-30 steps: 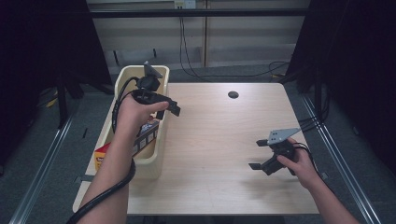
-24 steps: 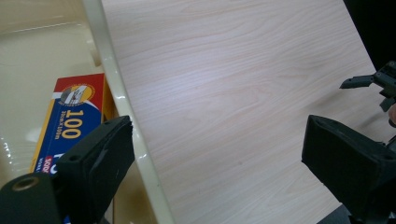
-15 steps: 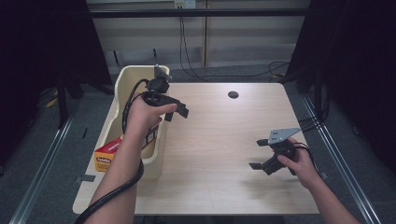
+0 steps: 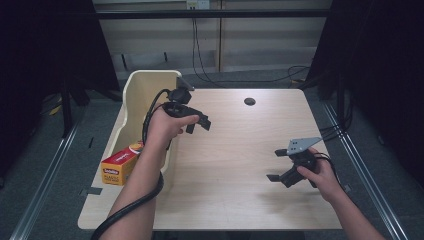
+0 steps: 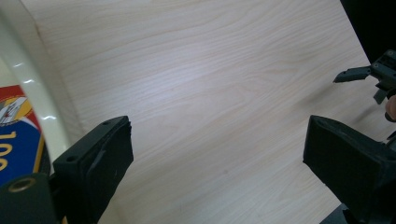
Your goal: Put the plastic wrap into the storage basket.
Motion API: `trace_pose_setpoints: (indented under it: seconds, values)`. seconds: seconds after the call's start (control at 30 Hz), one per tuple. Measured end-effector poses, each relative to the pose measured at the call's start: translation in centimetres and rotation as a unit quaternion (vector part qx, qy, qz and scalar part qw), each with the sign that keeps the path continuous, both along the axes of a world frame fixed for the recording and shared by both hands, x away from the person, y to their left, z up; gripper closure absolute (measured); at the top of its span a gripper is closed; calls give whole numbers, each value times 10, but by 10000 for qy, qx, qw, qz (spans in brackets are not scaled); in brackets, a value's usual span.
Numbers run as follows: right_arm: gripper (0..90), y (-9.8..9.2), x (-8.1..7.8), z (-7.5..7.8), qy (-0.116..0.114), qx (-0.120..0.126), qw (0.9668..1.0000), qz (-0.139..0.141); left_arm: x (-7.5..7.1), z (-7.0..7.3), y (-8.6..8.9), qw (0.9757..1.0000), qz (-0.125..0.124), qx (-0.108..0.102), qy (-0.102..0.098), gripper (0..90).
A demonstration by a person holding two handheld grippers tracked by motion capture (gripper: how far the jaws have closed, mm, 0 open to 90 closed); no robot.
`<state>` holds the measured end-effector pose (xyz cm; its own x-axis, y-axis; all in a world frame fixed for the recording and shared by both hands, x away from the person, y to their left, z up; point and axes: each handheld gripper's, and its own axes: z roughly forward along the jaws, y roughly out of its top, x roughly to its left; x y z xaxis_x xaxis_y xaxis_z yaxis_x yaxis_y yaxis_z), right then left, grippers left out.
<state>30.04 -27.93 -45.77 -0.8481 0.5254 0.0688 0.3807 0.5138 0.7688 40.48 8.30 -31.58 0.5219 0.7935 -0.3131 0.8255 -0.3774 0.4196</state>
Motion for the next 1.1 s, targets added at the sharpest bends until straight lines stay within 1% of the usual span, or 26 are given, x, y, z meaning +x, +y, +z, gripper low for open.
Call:
trace_pose_setpoints:
  seconds: [0.17, 0.23, 0.27, 0.3, 0.4, 0.43, 0.53, 0.57, 0.73, 0.8, 0.83, 0.97, 1.1]
  values:
    - [20, 0, 0, 0, -5, 0, 10000, -3, 0, -5, -5, 10000, -18, -46, 2, 79]
    - [20, 0, 0, 0, -6, -2, 10000, -9, 0, -7, -7, 10000, -12, -43, 47, 79]
    - [20, 0, 0, 0, -10, -1, 10000, -6, -1, -9, -8, 10000, -8, -61, 39, 78]
    - [20, 0, 0, 0, -9, 2, 10000, -3, 0, -10, -8, 9999, -62, -54, 74, 79]
    - [20, 0, 0, 0, 1, -6, 10000, 5, -1, -12, -10, 9999, -29, -99, 48, 79]
    - [20, 0, 0, 0, -1, -6, 10000, 2, -1, -15, -11, 9999, -60, -117, 53, 80]
    - [20, 0, 0, 0, -1, -5, 10000, 5, -1, -19, -12, 9999, -64, -108, 68, 80]
    - [20, 0, 0, 0, -5, -9, 10000, 5, -1, -20, -13, 9999, -50, -136, 54, 80]
    - [20, 0, 0, 0, 0, -3, 10000, 1, -1, -24, -14, 9998, -102, -172, 42, 81]
    - [20, 0, 0, 0, -13, -9, 10000, 1, -2, -26, -15, 9998, -55, -202, 37, 82]
    - [20, -1, 0, 0, -15, -9, 10000, -5, -2, -28, -15, 9998, -89, -188, 42, 83]
    - [20, -1, 0, 0, -17, -13, 10000, -7, -3, -33, -17, 9998, -51, -210, 47, 83]
    - [20, -1, 0, 0, -15, -10, 10000, -2, -3, -38, -20, 9997, -81, -205, 69, 85]
